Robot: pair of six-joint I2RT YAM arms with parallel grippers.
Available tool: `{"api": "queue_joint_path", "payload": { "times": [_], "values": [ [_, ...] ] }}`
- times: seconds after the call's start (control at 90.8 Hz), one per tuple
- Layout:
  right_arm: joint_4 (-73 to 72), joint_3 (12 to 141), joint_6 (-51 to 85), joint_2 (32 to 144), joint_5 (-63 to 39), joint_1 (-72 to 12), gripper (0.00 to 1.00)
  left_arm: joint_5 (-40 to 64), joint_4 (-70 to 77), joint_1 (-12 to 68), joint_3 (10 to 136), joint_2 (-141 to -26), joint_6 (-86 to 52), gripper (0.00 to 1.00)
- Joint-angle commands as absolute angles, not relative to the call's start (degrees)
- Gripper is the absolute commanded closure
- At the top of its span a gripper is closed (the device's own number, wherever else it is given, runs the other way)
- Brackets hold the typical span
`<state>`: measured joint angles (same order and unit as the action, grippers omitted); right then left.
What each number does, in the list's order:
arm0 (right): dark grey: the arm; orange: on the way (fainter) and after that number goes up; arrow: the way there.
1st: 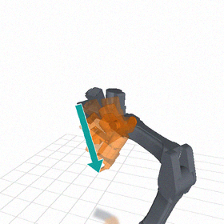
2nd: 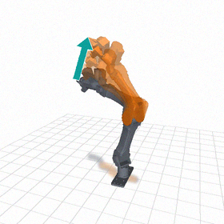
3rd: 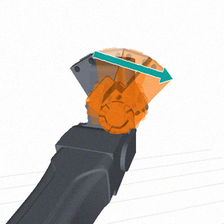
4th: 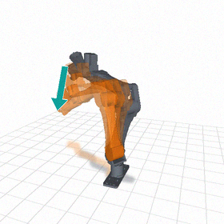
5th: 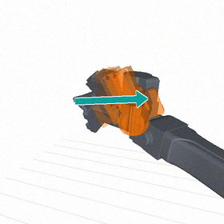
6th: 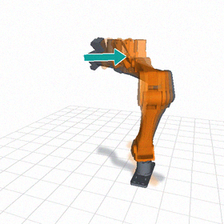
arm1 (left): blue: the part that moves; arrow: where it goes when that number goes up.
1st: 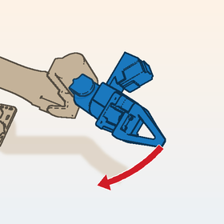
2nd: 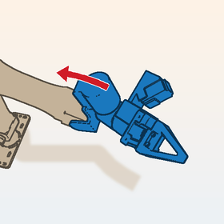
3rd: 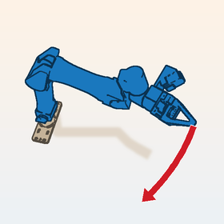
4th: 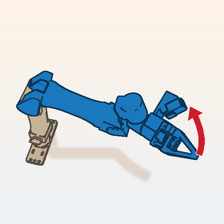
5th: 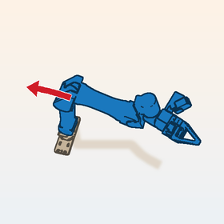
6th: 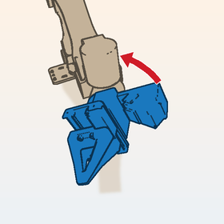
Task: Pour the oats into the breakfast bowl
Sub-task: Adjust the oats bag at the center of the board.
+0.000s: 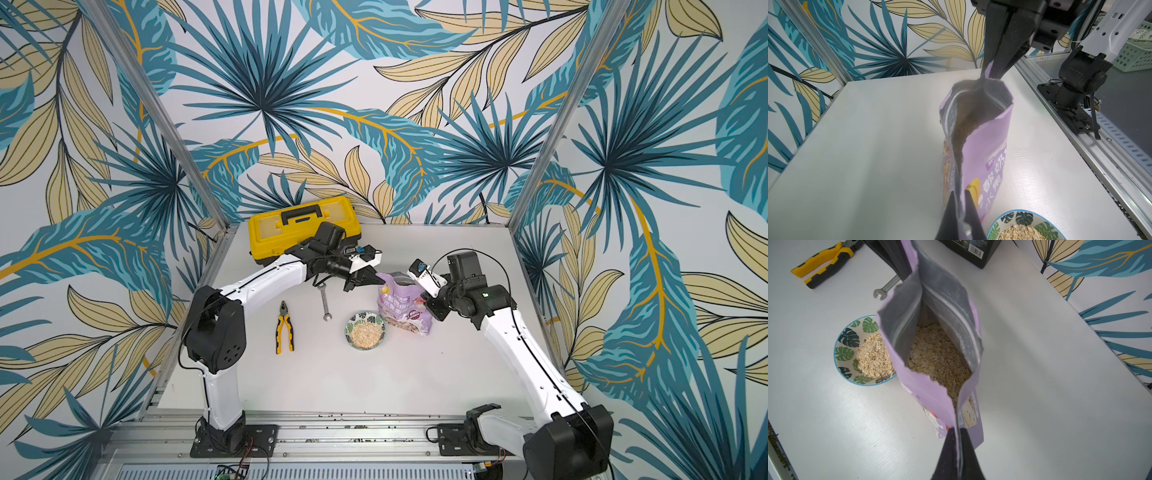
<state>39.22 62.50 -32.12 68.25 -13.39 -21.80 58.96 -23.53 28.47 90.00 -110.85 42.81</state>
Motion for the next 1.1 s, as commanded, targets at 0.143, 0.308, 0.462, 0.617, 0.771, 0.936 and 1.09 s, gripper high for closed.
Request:
{"api": "queue_joint_path", "payload": {
  "times": [0.143,0.308,0.462,0.617,0.771,0.936,1.09],
  "values": [
    [36.85,61.98,-28.04,66.86,-2.03,-16.52,1.00,52.76,-12.04,28.41,80.01,-101.57,33.40,1.00],
    [36.97,60.71,-25.92,66.98,-0.38,-15.86,1.00,47.87,-5.05,28.77,74.11,-97.90,27.33,1.00],
    [35.60,59.73,-28.28,64.38,-7.35,-15.91,0.95,45.61,-3.53,31.05,73.13,-96.11,30.13,1.00],
    [33.93,57.60,-32.99,60.04,-23.89,-16.06,0.51,46.81,-5.83,33.10,76.52,-97.74,36.54,1.00],
    [34.90,56.58,-37.75,58.21,-30.06,-16.01,0.23,50.19,-9.77,33.73,79.49,-99.57,42.87,1.00],
    [36.77,57.75,-41.96,60.56,-32.69,-16.07,0.08,53.55,-10.10,33.79,80.17,-100.71,48.71,1.00],
    [37.94,61.10,-43.14,66.02,-34.66,-16.47,0.08,54.78,-10.10,33.81,81.86,-102.08,49.16,1.00]
  ]
}}
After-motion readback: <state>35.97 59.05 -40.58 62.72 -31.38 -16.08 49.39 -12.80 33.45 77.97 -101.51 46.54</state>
